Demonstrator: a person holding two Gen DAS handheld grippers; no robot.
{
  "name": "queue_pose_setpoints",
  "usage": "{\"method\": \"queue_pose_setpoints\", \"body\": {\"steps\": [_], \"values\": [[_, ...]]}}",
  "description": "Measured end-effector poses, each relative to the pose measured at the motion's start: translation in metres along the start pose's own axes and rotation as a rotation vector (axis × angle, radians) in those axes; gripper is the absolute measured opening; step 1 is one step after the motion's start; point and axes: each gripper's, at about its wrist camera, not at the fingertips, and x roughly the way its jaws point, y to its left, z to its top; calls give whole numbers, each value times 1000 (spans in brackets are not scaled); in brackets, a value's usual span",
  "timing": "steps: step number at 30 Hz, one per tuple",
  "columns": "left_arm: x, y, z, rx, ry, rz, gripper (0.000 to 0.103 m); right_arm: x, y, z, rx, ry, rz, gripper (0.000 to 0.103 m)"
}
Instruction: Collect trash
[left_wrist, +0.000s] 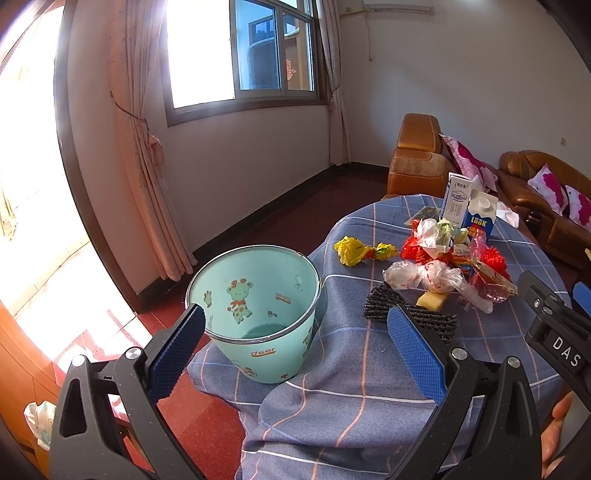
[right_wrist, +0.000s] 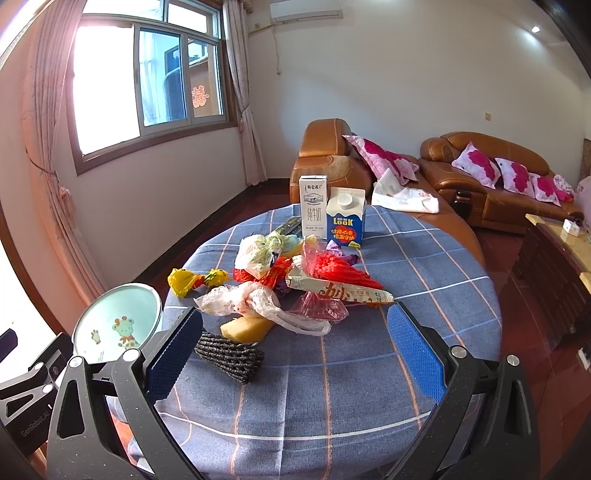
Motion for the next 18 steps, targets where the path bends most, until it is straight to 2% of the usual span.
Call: {"method": "queue_pose_setpoints", "body": {"steps": [18], "values": [[-1, 2, 0, -3, 3, 0, 97, -1, 1, 0, 1, 1, 1, 98]]}}
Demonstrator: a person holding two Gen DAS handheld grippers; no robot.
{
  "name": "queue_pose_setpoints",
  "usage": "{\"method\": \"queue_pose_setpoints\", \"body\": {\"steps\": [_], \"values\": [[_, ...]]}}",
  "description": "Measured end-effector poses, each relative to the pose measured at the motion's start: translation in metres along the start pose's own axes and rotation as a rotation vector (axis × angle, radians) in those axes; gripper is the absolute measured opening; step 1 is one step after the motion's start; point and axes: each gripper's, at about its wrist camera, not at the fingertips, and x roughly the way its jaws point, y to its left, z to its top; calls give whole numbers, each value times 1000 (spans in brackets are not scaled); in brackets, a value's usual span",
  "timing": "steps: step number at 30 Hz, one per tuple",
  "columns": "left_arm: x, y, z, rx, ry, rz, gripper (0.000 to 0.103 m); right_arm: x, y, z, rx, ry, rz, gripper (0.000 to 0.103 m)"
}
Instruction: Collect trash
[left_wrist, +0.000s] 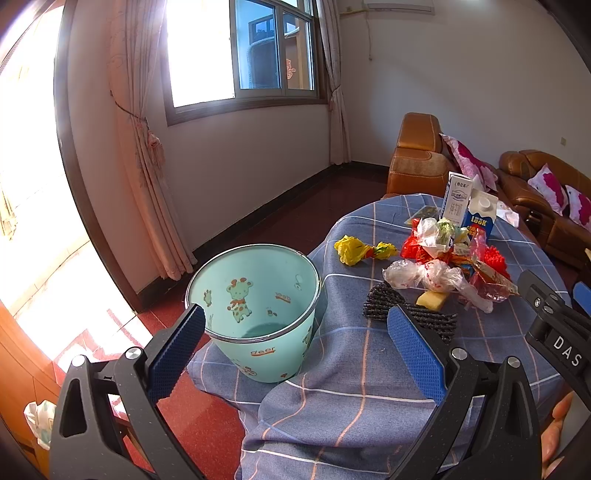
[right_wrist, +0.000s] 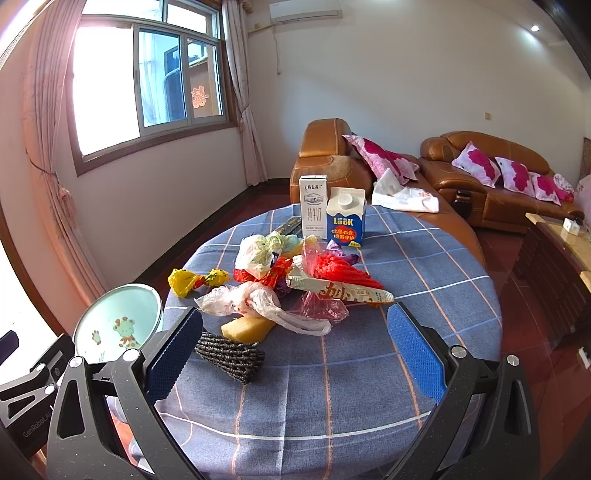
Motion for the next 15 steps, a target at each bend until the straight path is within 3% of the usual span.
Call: {"method": "queue_pose_setpoints", "body": {"steps": [15], "values": [[0, -1, 0, 2, -2, 1, 97, 0, 0, 0, 0, -2, -1, 98]]}}
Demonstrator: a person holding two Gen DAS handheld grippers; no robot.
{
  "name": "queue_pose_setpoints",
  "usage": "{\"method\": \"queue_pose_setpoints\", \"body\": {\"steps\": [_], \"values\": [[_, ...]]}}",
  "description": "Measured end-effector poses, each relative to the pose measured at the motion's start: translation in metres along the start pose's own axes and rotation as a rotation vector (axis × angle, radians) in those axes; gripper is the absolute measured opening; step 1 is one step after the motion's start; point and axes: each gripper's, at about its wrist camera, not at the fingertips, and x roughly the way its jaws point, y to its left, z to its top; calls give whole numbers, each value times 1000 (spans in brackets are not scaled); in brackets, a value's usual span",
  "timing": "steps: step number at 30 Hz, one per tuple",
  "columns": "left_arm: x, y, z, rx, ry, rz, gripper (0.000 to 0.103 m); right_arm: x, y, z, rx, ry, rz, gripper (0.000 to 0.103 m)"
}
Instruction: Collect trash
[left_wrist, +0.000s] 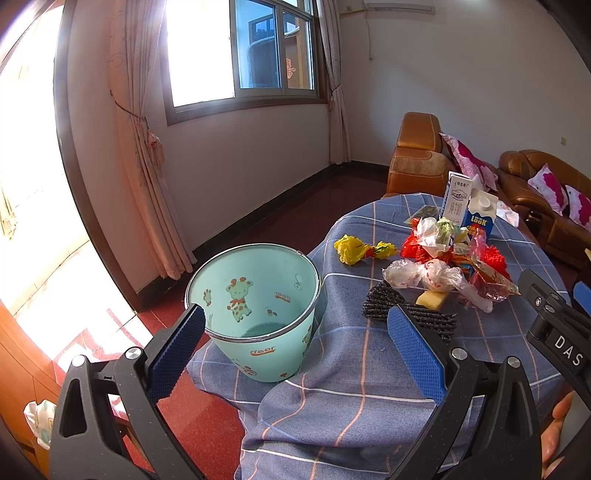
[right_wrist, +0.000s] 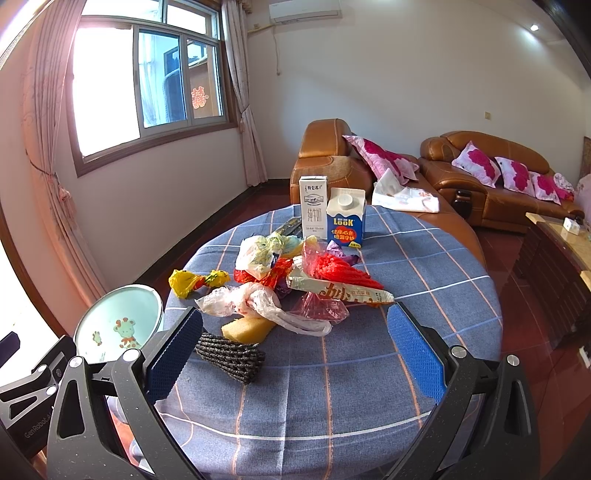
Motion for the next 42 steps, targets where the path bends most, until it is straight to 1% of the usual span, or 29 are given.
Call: {"method": "queue_pose_setpoints", "body": {"steps": [14, 23, 26, 29, 32, 37, 41, 42], "values": [[1, 0, -1, -1, 4, 0, 97, 1, 0, -1, 4, 6, 2, 98], [11, -5, -7, 5, 30, 2, 97, 8, 0, -3, 12, 22, 4, 98], [15, -5, -7, 6, 41, -8, 97, 12, -5, -4, 13, 24, -4, 98], [22, -6, -11, 4, 58, -26, 97, 16, -16, -7, 9, 17, -38, 98], [32, -11, -18, 32, 67, -21, 97, 23, -33, -13, 16, 22, -68, 98], [58, -21, -28, 41, 142, -66, 97, 49, -69, -23, 63, 86, -117, 98], [79, -30, -32, 58, 181, -78, 96, 66, -85, -26, 76, 111, -125, 97], [84, -33, -31, 65, 188, -83, 93, 69, -86, -26, 72, 115, -115, 96]]}}
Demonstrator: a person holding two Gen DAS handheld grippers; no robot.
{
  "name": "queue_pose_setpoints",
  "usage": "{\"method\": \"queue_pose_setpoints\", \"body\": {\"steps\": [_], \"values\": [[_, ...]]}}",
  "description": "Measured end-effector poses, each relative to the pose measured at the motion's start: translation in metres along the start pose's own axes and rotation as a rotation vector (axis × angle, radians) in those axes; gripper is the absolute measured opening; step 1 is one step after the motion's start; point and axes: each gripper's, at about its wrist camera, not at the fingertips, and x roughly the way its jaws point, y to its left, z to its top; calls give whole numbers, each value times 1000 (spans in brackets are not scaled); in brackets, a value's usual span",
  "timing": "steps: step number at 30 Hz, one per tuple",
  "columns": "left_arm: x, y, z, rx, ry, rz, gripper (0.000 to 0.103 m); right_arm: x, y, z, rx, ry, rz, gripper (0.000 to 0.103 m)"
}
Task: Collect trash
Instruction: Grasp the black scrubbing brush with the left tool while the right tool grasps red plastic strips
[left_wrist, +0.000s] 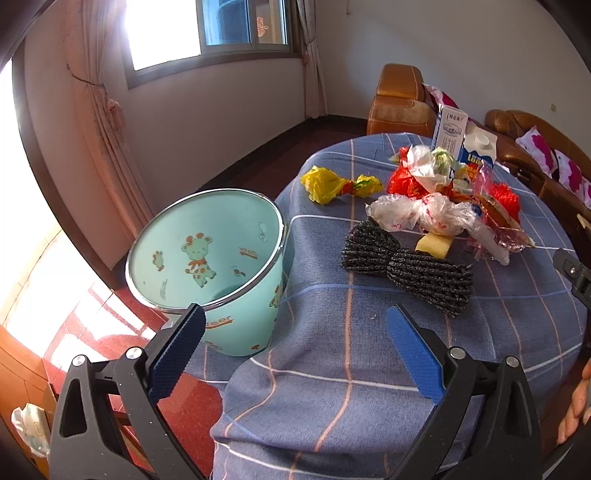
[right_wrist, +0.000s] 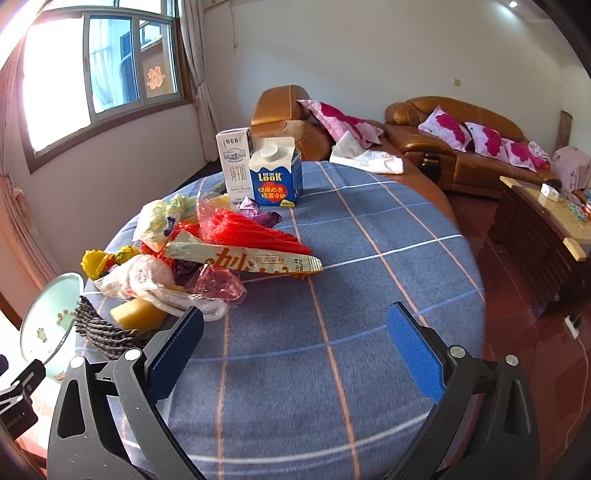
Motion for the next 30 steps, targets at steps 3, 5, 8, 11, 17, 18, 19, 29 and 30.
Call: {"method": "queue_pose_setpoints", "body": {"steps": [3, 5, 8, 11, 17, 18, 19, 29, 30], "values": [[11, -7, 8, 17, 22, -14, 85, 7, 7, 5, -40, 15, 38, 84], [17, -13, 14, 22, 33, -27, 85, 13, 11, 10, -57, 13, 45, 84], [25, -25, 24, 46, 33, -26, 85, 20, 9, 17, -63, -1, 31, 84], [36, -34, 34, 42, 52, -47, 85, 29, 1, 21, -44, 9, 24, 84], [61, -49, 41, 20, 113, -106, 75, 43, -8, 16, -27, 54, 35, 80], [63, -51, 42, 18, 117, -111, 75, 44, -10, 16, -20, 55, 41, 78], [65, -53, 43, 17, 121, -116, 76, 44, -12, 18, -14, 54, 46, 77], [75, -54, 53, -25, 159, -187, 76, 42, -15, 16, -10, 72, 83, 72], [77, -58, 53, -6, 161, -178, 75, 42, -13, 15, -17, 70, 82, 72]]}}
